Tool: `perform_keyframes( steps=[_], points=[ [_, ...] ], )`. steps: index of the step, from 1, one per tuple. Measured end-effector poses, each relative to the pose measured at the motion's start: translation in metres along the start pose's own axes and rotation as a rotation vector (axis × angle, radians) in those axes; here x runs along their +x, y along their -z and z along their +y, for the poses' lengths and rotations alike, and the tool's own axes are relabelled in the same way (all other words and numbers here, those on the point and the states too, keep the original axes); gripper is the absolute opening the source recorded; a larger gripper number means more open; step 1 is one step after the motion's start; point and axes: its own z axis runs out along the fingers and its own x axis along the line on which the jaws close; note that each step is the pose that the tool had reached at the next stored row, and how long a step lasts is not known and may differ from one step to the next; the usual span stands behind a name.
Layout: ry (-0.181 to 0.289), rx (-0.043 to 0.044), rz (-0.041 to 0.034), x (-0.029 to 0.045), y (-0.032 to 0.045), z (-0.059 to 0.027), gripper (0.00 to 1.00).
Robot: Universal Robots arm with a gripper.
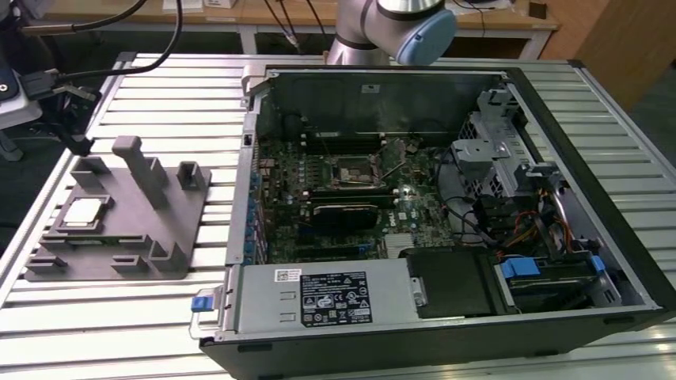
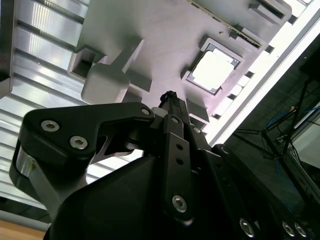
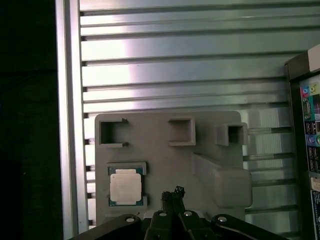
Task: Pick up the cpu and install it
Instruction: 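Reach for the cpu, then pick up the cpu and move it towards the insertion slot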
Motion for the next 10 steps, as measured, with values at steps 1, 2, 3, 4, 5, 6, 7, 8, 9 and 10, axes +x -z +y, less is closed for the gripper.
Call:
perform_keyframes(
  steps=[1, 2, 3, 4, 5, 6, 7, 8, 9, 10],
  points=[
    [0.0, 0.0, 0.0, 0.0004, -0.0002, -0.0001, 0.11],
    [0.0, 0.0, 0.0, 0.0005, -0.0002, -0.0001, 0.11],
    [0.0, 0.0, 0.0, 0.0005, -0.0002, -0.0001, 0.11],
    [0.0, 0.0, -0.0001, 0.0008, -0.0003, 0.0, 0.11],
    [0.0, 0.0, -0.0001, 0.001, -0.0003, -0.0001, 0.11],
    [0.0, 0.0, 0.0, 0.001, -0.0003, -0.0001, 0.11],
    [0.0, -0.0001, -0.0001, 0.001, -0.0003, -0.0001, 0.11],
    [0.0, 0.0, 0.0, 0.0012, -0.0003, -0.0001, 0.11],
    [0.0, -0.0001, -0.0002, 0.0015, -0.0005, -0.0001, 0.11],
    [0.0, 0.0, -0.0001, 0.0019, -0.0007, -0.0002, 0.11]
  ],
)
